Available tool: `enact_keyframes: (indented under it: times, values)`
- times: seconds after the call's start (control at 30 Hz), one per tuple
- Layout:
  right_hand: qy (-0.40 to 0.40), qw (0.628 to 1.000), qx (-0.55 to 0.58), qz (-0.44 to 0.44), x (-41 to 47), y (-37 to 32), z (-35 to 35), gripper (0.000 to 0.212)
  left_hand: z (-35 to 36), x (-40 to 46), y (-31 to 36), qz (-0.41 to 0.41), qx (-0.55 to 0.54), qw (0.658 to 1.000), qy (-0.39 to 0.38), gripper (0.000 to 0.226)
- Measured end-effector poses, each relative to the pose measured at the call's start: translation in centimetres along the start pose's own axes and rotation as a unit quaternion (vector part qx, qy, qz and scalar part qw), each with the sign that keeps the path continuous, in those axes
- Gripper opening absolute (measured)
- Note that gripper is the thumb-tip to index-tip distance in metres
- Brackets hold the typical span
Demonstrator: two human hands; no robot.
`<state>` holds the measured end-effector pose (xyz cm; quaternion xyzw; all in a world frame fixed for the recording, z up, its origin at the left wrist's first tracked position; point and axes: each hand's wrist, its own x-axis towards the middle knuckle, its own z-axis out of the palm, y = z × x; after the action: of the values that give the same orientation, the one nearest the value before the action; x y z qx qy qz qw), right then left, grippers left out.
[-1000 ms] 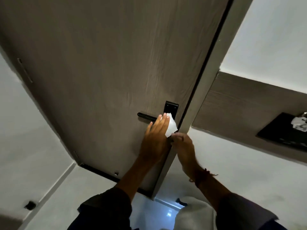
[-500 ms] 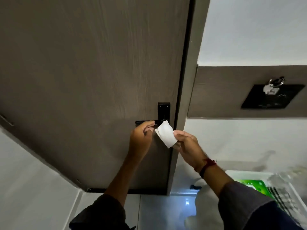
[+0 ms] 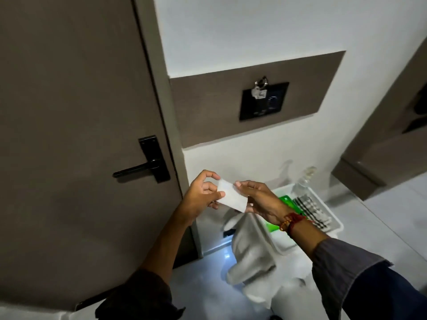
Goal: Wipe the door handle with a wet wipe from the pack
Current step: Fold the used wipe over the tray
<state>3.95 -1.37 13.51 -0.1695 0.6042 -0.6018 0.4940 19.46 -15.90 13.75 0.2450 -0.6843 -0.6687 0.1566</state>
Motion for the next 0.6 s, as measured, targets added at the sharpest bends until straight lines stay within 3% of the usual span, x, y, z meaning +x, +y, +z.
enact_keyframes:
  times: [0.1, 0.2, 0.33, 0.47, 0.6]
  values:
    - [0.007, 0.999, -0.038, 0.004, -1.3, -0.1, -2.9, 0.006, 3.5, 1.2, 0.1, 0.009, 0.001, 1.000, 0.027, 0.031]
    - [0.056, 0.998, 0.024, 0.006, -1.7, 0.1, -5.1, 0.003, 7.1, 1.7, -0.2, -0.010, -0.068, 0.992, 0.102, 0.031]
    - [0.090, 0.987, 0.131, 0.011, -1.4, 1.9, -8.2, 0.006, 11.5, 1.8, -1.4, -0.094, -0.152, 0.982, 0.067, 0.038]
    - [0.064, 0.987, 0.147, 0.005, -1.0, 3.1, -11.7, 0.007, 14.5, 3.1, -1.9, -0.054, -0.110, 0.988, 0.099, 0.034]
    - [0.073, 0.991, 0.110, -0.013, -0.5, 3.0, -15.1, 0.021, 16.8, 4.8, -2.8, -0.028, -0.009, 0.992, 0.123, 0.022]
